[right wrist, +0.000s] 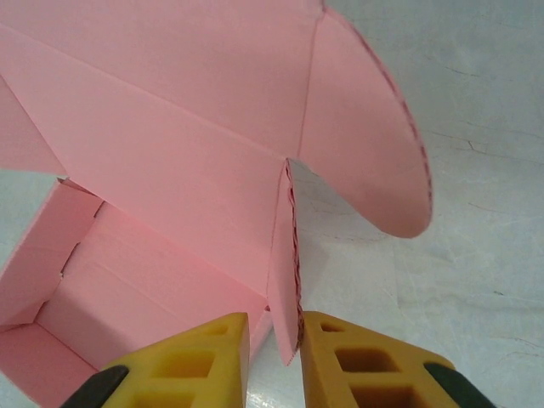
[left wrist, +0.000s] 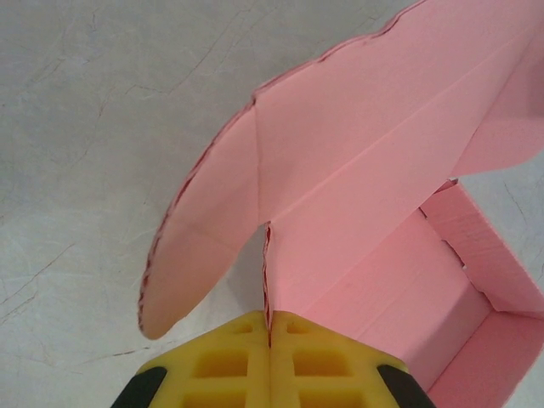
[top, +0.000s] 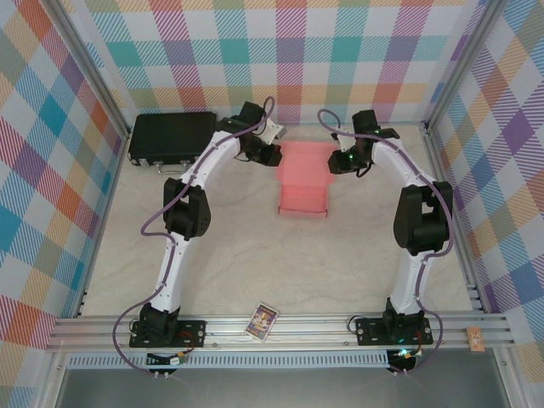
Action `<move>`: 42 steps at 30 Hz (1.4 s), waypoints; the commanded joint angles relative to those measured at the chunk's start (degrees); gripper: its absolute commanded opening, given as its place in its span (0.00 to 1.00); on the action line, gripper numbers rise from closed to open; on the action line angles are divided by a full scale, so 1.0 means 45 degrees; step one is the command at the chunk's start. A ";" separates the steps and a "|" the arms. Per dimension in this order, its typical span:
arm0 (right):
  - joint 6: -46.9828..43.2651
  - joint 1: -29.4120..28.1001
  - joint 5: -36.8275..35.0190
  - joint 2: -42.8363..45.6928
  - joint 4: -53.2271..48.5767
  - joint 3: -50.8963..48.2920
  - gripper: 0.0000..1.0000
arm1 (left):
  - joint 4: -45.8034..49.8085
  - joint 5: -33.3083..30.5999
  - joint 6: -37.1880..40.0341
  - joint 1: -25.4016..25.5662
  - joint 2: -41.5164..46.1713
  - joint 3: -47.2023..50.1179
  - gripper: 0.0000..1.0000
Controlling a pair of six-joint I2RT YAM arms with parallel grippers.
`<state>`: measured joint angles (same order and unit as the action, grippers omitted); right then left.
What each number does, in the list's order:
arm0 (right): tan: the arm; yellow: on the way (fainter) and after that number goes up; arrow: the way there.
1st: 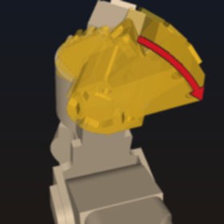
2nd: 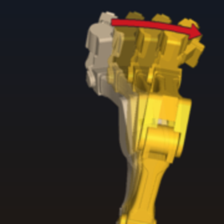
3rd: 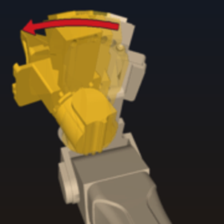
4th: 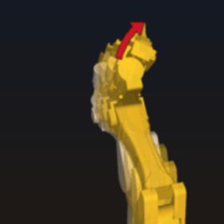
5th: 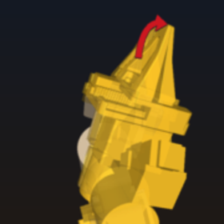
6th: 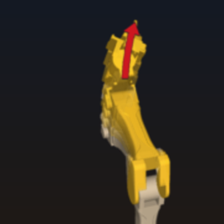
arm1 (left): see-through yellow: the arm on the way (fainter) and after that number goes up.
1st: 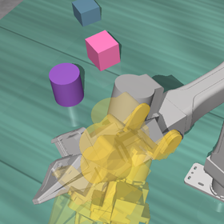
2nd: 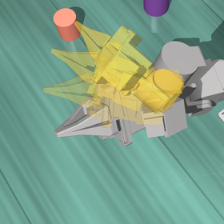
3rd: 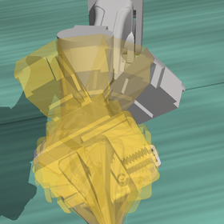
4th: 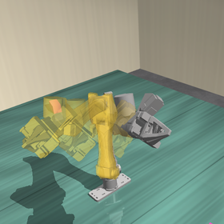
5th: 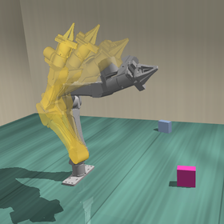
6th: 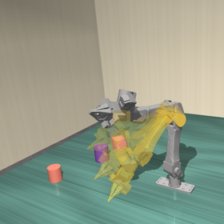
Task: Fold the paper box
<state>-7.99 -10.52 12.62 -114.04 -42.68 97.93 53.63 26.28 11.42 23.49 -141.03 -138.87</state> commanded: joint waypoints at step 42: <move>0.3800 -0.2421 -0.7087 0.4140 0.7320 -0.6477 0.00 | -0.8478 -0.4988 -0.3913 0.2139 0.5468 0.8862 0.01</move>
<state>5.69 -20.38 -15.59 -97.49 -13.78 70.24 22.20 6.33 -3.29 32.53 -119.79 -101.32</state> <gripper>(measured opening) 0.063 0.049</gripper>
